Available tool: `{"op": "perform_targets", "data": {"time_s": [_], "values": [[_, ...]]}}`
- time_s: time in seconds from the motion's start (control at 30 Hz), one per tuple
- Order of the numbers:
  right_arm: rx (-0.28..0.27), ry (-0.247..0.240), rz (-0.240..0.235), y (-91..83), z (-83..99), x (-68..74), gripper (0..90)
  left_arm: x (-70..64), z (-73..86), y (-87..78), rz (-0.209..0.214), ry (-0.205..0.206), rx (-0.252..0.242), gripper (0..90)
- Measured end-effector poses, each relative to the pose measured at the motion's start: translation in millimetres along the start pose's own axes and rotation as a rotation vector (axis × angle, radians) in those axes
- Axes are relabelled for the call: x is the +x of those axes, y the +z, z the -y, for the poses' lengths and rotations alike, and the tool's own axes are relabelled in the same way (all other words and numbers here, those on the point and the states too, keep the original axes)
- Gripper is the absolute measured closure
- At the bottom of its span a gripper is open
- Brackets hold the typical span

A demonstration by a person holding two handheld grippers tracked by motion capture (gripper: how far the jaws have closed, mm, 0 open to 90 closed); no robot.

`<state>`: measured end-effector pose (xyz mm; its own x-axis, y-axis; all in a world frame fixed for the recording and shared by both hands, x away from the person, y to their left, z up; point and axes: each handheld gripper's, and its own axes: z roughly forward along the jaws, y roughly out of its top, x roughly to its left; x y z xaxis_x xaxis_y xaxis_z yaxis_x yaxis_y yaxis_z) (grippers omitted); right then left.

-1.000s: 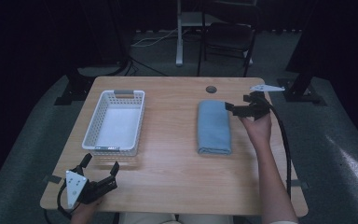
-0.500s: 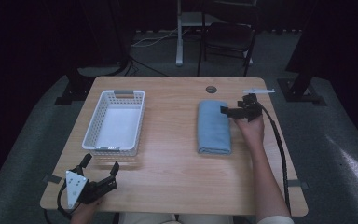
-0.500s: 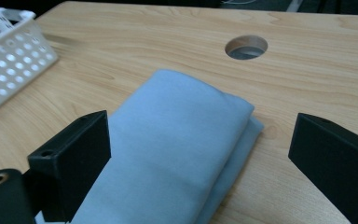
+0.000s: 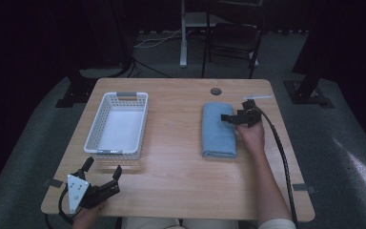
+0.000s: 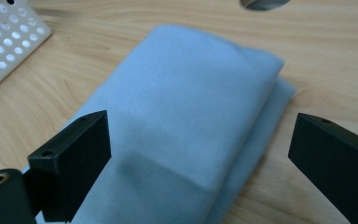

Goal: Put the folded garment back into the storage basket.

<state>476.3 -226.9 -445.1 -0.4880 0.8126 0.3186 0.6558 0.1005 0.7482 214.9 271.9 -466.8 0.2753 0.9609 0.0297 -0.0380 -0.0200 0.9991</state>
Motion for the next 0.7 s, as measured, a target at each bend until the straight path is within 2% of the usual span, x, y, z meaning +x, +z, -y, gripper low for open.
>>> {"op": "perform_targets", "data": {"time_s": [0.13, 0.33, 0.5, 0.6, 0.67, 0.7], "values": [[0.034, 0.006, -0.016, 7.7, 4.5, -2.3, 4.8, 0.0, 0.0, 0.0, 0.0, 0.0, 0.0, 4.4], [0.041, 0.021, -0.048, 10.7, 7.1, -5.0, 5.6, 0.0, 0.0, 0.0, 0.0, -0.001, -0.001, 4.4], [0.06, -0.038, -0.047, 12.1, 8.7, 0.0, 3.3, -0.1, 0.1, -0.2, -0.001, -0.001, -0.002, 4.4], [0.068, -0.072, -0.016, 13.7, 9.9, 5.1, 2.9, 0.0, 0.2, -0.4, -0.001, -0.001, -0.004, 4.4], [0.076, -0.102, 0.004, 13.6, 10.2, 7.8, 9.4, 0.0, 0.2, -0.4, -0.001, -0.001, -0.005, 4.4], [0.076, -0.102, 0.003, 12.3, 10.5, 8.6, 16.4, 0.0, 0.2, -0.4, -0.001, -0.001, -0.004, 4.4]]}}
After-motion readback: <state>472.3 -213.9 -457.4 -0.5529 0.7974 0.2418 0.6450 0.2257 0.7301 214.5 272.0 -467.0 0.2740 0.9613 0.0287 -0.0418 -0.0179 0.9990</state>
